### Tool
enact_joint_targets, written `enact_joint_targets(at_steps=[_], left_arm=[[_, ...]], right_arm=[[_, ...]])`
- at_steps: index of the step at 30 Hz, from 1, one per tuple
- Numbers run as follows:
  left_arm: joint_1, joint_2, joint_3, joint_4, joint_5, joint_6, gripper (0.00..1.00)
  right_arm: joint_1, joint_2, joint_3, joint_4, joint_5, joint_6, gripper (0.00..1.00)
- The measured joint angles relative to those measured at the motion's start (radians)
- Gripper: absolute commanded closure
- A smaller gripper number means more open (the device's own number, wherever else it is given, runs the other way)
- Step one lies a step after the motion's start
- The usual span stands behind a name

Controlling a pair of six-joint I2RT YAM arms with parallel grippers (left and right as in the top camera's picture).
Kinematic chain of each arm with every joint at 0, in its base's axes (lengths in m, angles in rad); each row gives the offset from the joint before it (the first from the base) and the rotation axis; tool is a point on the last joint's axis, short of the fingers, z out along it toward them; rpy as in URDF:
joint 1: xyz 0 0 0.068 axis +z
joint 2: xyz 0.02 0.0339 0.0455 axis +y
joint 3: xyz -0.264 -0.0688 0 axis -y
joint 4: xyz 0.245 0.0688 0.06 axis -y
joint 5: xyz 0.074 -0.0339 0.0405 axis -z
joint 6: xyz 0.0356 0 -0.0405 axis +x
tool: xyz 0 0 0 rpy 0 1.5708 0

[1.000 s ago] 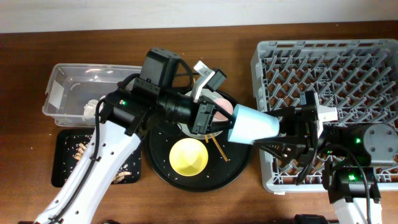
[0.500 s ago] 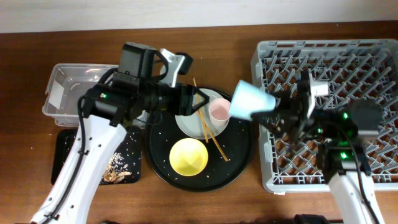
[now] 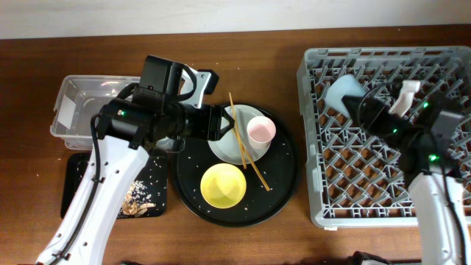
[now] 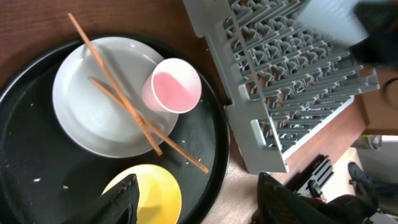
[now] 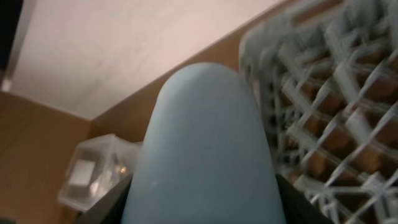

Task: Sort waste into correct bins and load items into the dishwasher rack
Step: 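Carry the blue cup with the right gripper and place it in the rack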

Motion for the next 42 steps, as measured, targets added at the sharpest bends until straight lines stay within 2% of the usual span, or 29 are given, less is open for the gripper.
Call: enact_joint_targets(at_steps=[1,4,9,12,21,31,42], left_arm=[[0.000,0.000,0.000,-0.006,-0.003,0.000,0.40],[0.000,0.000,0.000,-0.015,-0.013,0.000,0.41],[0.000,0.000,-0.003,-0.015,-0.039,0.000,0.41],[0.000,0.000,-0.021,-0.014,-0.060,0.000,0.41],[0.000,0.000,-0.086,0.027,-0.106,0.000,0.41],[0.000,0.002,-0.087,0.035,-0.110,0.000,0.41],[0.000,0.002,-0.087,0.035,-0.110,0.000,0.41]], right_arm=[[0.001,0.001,0.061,-0.127,0.045,-0.033,0.55],[0.016,0.001,0.208,-0.308,0.210,-0.114,0.55],[0.051,0.014,0.281,-0.372,0.449,-0.193,0.55],[0.063,0.082,0.281,-0.376,0.500,-0.225,0.59],[0.066,0.300,0.283,-0.352,0.468,-0.304,0.58],[0.068,0.352,0.301,-0.359,0.469,-0.315,0.60],[0.068,0.352,0.319,-0.438,0.469,-0.315,0.61]])
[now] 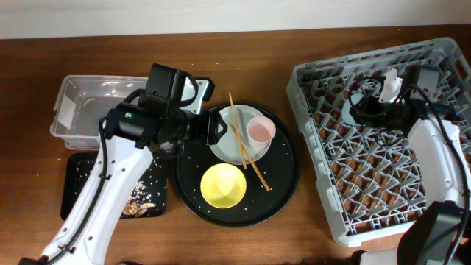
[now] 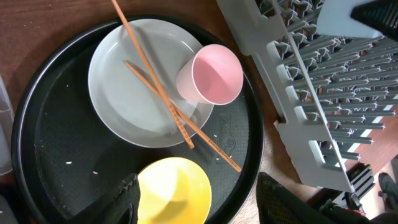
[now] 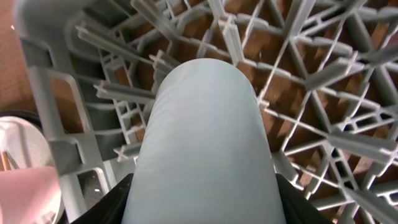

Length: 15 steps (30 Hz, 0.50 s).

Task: Sort waste into correct bins and load items into the dishwasher rack
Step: 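Carry the blue cup with the right gripper and place it in the rack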

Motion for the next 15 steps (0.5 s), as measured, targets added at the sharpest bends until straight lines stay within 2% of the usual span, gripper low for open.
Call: enact_joint_targets(at_steps=[15], left_arm=[[0.000,0.000,0.000,0.000,0.000,0.000,0.41]], right_arm=[[0.019,0.006,0.031,-0.035,0.015,0.000,0.60]])
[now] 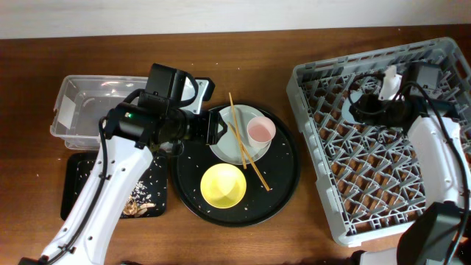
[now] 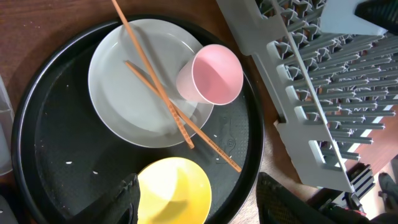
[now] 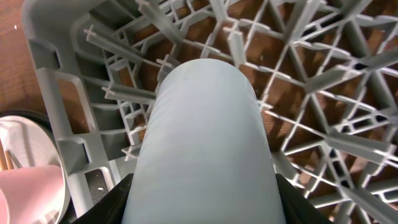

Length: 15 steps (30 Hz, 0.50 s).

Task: Sort waste into correct bins and load items into the dishwasher rack
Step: 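Carry the blue cup with the right gripper and place it in the rack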

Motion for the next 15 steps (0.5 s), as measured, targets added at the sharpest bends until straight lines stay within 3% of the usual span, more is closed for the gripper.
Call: enact_joint_targets(at_steps=[4,6,7,9,11,15], left_arm=[[0.000,0.000,0.000,0.000,0.000,0.000,0.41],[0.000,0.000,0.000,0.000,0.000,0.000,0.41],[0.000,0.000,0.000,0.000,0.000,0.000,0.41],[0.000,0.000,0.000,0.000,0.000,0.000,0.41],[0.000,0.000,0.000,0.000,0.000,0.000,0.41],[0.000,0.000,0.000,0.000,-0.001,0.000,0.41]], right_arm=[[0.031,0.028,0.000,0.009,0.005,0.000,0.59],[0.040,0.037,0.000,0.009,0.020,0.000,0.48],[0.043,0.039,0.000,0.009,0.033,0.000,0.37],[0.045,0.040,0.000,0.011,0.062,-0.002,0.28],[0.045,0.040,0.000,0.017,0.082,-0.008,0.22],[0.045,0.040,0.000,0.036,0.098,-0.011,0.20]])
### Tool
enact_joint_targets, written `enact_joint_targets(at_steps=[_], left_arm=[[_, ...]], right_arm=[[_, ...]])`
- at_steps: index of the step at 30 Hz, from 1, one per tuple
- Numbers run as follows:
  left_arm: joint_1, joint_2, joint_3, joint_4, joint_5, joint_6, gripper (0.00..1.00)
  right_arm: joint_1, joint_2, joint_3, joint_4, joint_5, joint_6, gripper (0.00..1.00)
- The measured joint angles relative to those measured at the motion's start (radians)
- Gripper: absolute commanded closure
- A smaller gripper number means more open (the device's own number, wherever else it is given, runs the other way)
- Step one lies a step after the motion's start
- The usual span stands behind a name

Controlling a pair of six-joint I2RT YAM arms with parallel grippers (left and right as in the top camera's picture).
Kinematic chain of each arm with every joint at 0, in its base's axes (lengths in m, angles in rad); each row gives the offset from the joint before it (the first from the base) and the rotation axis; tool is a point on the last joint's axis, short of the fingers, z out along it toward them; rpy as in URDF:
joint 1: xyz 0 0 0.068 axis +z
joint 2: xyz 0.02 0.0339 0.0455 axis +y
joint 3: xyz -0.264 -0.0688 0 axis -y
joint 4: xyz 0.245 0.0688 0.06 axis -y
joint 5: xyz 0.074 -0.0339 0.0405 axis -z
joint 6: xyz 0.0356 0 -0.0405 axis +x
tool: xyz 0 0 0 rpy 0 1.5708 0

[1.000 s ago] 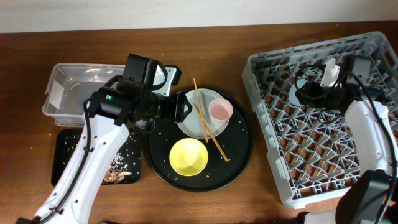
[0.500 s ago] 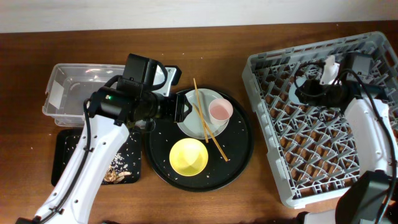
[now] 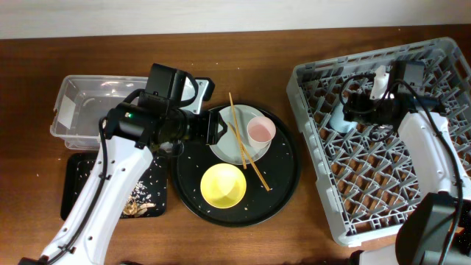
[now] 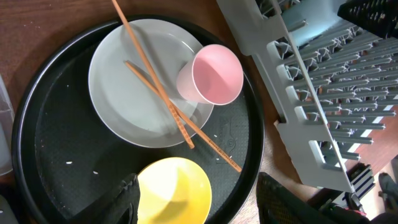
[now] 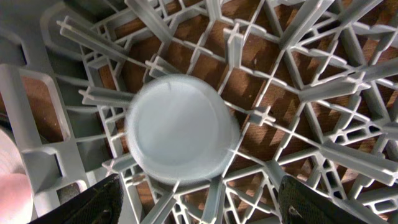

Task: Sort waste into correct bins and load items into the dishwasher rack
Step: 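Carry the blue cup with the right gripper and place it in the rack, then release the blue cup and move the right gripper back toward the round tray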

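A pale blue cup (image 5: 180,127) stands upside down among the pegs at the far left of the grey dish rack (image 3: 383,199). My right gripper (image 5: 199,205) hangs open just above the cup, its fingers wide on either side and apart from it. On the round black tray (image 3: 287,177) lie a white plate (image 3: 228,147), two wooden chopsticks (image 4: 158,102), a pink cup (image 4: 214,74) on its side and a yellow bowl (image 4: 177,190). My left gripper (image 4: 199,202) is open above the tray, over the yellow bowl, holding nothing.
A clear plastic bin (image 3: 88,103) sits at the far left. In front of it lies a small black square tray (image 3: 140,191) strewn with food scraps. The rack's near left corner comes close to the round tray.
My right gripper has opened and let go of the blue cup, which now stands upside down in the rack. The left arm and the tray's items have not moved.
At first my right gripper held the blue cup tilted over the rack's far left corner, and my left gripper hovered low over the plate. Then the cup was down among the pegs, the rack slightly turned, the left gripper higher. Now the cup is released.
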Motion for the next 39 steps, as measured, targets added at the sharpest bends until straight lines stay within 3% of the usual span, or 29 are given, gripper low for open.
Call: enact_joint_targets(at_steps=[4,6,10,12,13,15,23,39], left_arm=[[0.000,0.000,0.000,0.000,-0.003,0.000,0.41],[0.000,0.000,0.000,0.000,-0.003,0.000,0.41],[0.000,0.000,-0.003,-0.001,-0.010,0.000,0.41],[0.000,0.000,-0.003,-0.001,-0.018,0.000,0.41],[0.000,0.001,-0.003,-0.002,-0.021,0.000,0.41],[0.000,0.002,-0.003,-0.003,-0.026,0.000,0.40],[0.000,0.002,-0.003,-0.026,-0.032,0.000,0.39],[0.000,0.003,-0.003,-0.028,-0.032,0.000,0.39]], right_arm=[[0.000,0.000,0.012,-0.007,0.007,0.000,0.20],[0.000,0.000,0.046,-0.046,0.005,-0.004,0.26],[0.005,0.008,0.198,-0.248,-0.056,-0.064,0.35],[0.023,0.006,0.272,-0.360,-0.081,-0.099,0.43],[0.042,0.004,0.299,-0.403,-0.092,-0.121,0.54],[0.093,0.003,0.311,-0.468,-0.095,-0.154,0.59],[0.239,0.014,0.202,-0.465,-0.002,-0.192,0.53],[0.275,0.087,0.118,-0.459,0.018,-0.194,0.57]])
